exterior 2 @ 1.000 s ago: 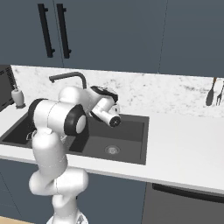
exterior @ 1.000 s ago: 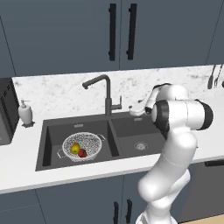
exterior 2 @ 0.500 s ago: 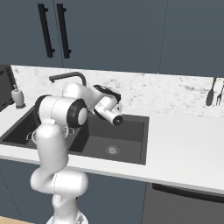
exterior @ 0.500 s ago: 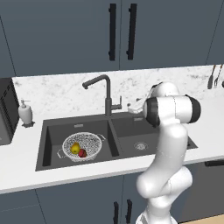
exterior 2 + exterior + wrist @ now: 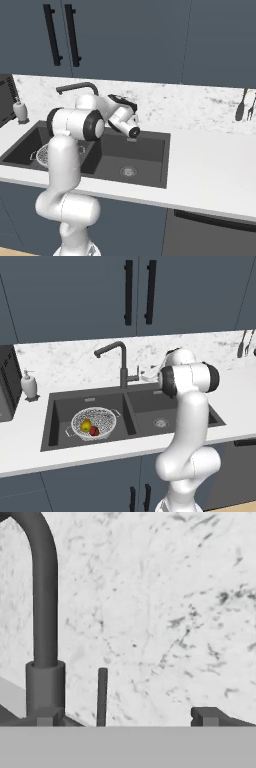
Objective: Put the colander in the sink, put the mango, pear in the colander, and turn on the sink faucet and pour water over the colander.
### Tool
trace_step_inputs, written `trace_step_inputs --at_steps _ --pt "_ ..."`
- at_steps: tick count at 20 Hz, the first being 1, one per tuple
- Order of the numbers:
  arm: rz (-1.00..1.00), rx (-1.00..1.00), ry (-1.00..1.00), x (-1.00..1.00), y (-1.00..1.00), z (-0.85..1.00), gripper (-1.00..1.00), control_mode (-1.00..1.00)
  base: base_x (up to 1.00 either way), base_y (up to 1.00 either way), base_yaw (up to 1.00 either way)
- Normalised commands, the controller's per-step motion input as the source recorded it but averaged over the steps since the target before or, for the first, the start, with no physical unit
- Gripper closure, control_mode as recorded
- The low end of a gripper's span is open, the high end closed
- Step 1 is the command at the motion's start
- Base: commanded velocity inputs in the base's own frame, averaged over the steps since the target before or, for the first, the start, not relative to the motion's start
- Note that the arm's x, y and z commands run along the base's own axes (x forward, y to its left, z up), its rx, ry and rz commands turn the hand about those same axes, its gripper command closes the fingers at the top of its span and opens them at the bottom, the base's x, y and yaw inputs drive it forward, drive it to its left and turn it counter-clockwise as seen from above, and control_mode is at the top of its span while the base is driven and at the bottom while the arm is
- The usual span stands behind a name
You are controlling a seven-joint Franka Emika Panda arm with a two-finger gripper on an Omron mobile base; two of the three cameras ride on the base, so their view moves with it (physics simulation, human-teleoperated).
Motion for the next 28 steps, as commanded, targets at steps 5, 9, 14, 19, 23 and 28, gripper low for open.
trace_step_inputs --at_steps 5,9,14,19,23,28 --pt "0.0 0.0 0.0 0.46 0.1 -0.15 -1.0 -1.0 0.0 0.0 0.0" --pt "0.0 0.0 0.0 0.48 0.04 -0.18 -1.0 -1.0 0.0 0.0 0.0" --pt "0.0 0.0 0.02 0.45 0.05 -0.14 -1.0 -1.0 0.0 0.0 0.0" --pt "0.0 -0.01 0.0 0.29 0.16 -0.03 -1.0 -1.0 0.0 0.0 0.0" --pt "0.0 -0.01 0.0 0.15 0.21 -0.01 -1.0 -1.0 0.0 0.0 0.0" --pt "0.0 -0.03 0.0 0.05 0.27 0.0 -1.0 -1.0 0.0 0.0 0.0"
